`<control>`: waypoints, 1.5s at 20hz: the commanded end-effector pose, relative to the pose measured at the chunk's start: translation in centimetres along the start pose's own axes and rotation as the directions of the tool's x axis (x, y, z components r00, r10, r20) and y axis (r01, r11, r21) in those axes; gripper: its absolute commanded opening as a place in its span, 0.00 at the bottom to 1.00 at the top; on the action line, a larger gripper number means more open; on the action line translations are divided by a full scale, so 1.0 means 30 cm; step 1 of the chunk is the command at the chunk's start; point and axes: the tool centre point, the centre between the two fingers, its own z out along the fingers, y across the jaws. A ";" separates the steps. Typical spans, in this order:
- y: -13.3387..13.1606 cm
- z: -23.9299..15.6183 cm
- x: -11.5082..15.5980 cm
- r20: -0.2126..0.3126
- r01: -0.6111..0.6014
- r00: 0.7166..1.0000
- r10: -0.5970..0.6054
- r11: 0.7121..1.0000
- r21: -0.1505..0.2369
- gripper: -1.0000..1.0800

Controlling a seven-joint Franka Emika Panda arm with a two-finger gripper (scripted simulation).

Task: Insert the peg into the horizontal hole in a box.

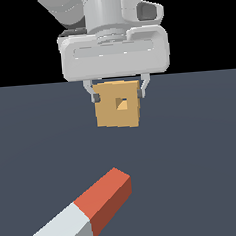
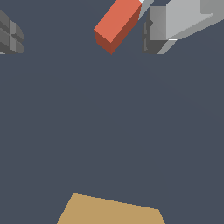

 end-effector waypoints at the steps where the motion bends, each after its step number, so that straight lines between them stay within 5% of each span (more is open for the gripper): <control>1: -0.010 0.037 -0.089 0.000 -0.082 0.997 0.082 0.997 0.005 0.96; 5: -0.055 0.117 -0.270 0.000 -0.255 0.967 0.255 0.967 0.013 0.96; 10: -0.160 0.218 -0.483 0.002 -0.464 0.886 0.464 0.886 0.024 0.96; 17: -0.277 0.298 -0.625 0.004 -0.609 0.793 0.609 0.792 0.034 0.96; 30: -0.291 0.333 -0.635 0.003 -0.620 0.784 0.620 0.784 0.035 0.96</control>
